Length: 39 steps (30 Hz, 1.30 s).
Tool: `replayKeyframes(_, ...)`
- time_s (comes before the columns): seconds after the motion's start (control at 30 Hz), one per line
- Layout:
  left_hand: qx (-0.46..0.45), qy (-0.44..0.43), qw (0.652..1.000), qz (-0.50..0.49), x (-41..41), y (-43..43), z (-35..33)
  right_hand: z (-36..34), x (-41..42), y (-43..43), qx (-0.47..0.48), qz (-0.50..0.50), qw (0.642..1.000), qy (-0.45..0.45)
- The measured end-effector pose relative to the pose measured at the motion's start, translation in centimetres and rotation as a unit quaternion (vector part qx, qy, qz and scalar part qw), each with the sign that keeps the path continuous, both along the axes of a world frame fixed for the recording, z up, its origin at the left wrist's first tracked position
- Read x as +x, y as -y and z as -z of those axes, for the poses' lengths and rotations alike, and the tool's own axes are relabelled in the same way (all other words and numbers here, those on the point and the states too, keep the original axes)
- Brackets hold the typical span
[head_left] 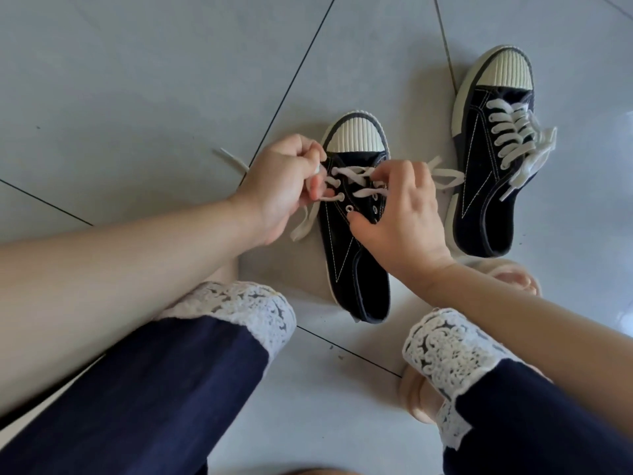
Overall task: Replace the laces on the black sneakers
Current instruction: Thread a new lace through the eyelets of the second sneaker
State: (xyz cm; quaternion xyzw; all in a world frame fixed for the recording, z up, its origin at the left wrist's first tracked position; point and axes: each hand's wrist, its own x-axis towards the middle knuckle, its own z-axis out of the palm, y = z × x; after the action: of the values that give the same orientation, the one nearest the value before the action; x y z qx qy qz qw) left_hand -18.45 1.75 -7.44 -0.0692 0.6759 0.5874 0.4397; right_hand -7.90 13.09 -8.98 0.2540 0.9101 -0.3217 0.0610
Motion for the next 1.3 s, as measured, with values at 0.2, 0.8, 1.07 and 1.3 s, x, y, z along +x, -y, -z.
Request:
replayKeyframes(0.2, -0.058, -0.059, 0.991, 0.108, 0.2, -0.5, -0.3, 0.1, 1.4, -0.3, 0.025, -0.016, 1.0, 0.003)
replayKeyframes(0.8, -0.109, -0.027, 0.969, 0.219, -1.2, 0.0, -6.2, 0.4, 0.7, -2.9, 0.037, -0.045, 0.998, 0.013)
replayKeyframes(1.07, -0.286, -0.319, 0.819, 0.382, 0.2, -3.5, 1.0, 0.6, 0.6, -3.0, 0.043, -0.046, 0.998, 0.019)
replayKeyframes(1.3, -0.132, -0.17, 0.935, 0.283, -0.5, -0.9, -1.8, 0.2, 0.5, -2.4, 0.025, -0.072, 0.997, -0.002)
